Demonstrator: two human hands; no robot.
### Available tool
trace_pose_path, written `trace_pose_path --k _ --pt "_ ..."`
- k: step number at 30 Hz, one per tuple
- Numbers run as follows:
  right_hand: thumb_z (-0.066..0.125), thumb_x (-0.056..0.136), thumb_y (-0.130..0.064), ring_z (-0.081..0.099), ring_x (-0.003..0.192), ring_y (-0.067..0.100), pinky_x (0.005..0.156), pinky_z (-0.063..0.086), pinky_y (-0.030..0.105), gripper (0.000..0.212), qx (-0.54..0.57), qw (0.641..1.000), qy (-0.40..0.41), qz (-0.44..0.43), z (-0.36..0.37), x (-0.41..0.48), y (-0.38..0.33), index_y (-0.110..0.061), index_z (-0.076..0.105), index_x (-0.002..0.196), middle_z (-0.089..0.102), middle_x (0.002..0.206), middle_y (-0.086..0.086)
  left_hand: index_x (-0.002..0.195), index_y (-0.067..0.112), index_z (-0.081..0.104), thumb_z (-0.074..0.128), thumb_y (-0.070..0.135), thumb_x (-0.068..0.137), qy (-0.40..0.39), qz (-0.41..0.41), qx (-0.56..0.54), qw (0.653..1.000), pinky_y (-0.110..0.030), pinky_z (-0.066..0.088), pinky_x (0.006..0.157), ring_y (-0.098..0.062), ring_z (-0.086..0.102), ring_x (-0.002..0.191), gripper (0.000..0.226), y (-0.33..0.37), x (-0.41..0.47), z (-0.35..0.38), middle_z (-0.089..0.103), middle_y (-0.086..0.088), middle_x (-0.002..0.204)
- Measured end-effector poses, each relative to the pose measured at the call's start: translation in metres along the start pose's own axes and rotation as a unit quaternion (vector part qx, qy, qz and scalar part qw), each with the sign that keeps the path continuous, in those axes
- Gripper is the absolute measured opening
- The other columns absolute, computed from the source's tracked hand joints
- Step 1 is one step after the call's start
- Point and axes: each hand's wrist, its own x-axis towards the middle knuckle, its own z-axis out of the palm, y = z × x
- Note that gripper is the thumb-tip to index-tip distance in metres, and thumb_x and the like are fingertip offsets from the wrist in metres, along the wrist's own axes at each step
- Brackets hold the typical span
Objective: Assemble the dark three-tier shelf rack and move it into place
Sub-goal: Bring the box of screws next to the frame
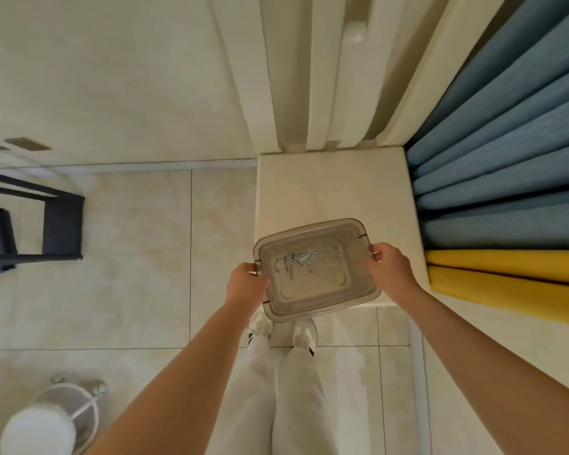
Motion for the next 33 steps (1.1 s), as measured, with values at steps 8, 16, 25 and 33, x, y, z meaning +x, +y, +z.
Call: trace_pose_path --k 8,16,25,33 --pt "0.055 0.099 -0.019 0.054 0.076 0.014 0.062 0.041 0.023 0.021 0.040 0.993 0.031 -0.104 -0.015 -0.076 -0.066 -0.010 0.062 0.116 0.058 0.086 -0.005 0.099 0.015 0.058 0.059 0.011 0.094 0.134 0.136 -0.032 0.981 -0.039 0.055 0.069 -0.022 0.058 0.071 0.006 -0.013 -0.079 -0.067 0.059 0.000 0.078" --pt "0.057 0.098 -0.020 0.055 0.074 0.004 0.062 0.041 0.016 0.005 0.051 0.973 0.007 -0.225 -0.006 -0.158 -0.144 -0.024 0.057 0.100 0.059 0.083 -0.011 0.094 0.023 0.059 0.061 0.005 0.089 0.260 0.160 -0.160 0.939 -0.011 0.041 0.053 -0.002 0.047 0.055 0.018 -0.056 -0.149 -0.140 0.055 0.002 0.071" --pt "0.057 0.098 -0.024 0.059 0.077 -0.006 0.061 0.041 0.002 0.005 0.010 0.943 -0.073 -0.324 0.045 -0.257 -0.215 -0.028 0.060 0.098 0.064 0.087 -0.016 0.091 0.025 0.061 0.062 0.005 0.086 0.373 0.136 -0.266 0.878 -0.012 0.041 0.055 -0.002 0.044 0.054 0.020 -0.140 -0.214 -0.220 0.049 0.007 0.065" --pt "0.057 0.098 -0.025 0.057 0.082 -0.002 0.065 0.040 0.010 0.003 -0.059 0.923 -0.110 -0.365 0.132 -0.325 -0.259 -0.027 0.058 0.098 0.061 0.088 -0.016 0.092 0.027 0.060 0.063 0.008 0.085 0.406 0.085 -0.300 0.859 -0.014 0.041 0.056 -0.004 0.045 0.055 0.020 -0.226 -0.227 -0.293 0.050 0.012 0.063"
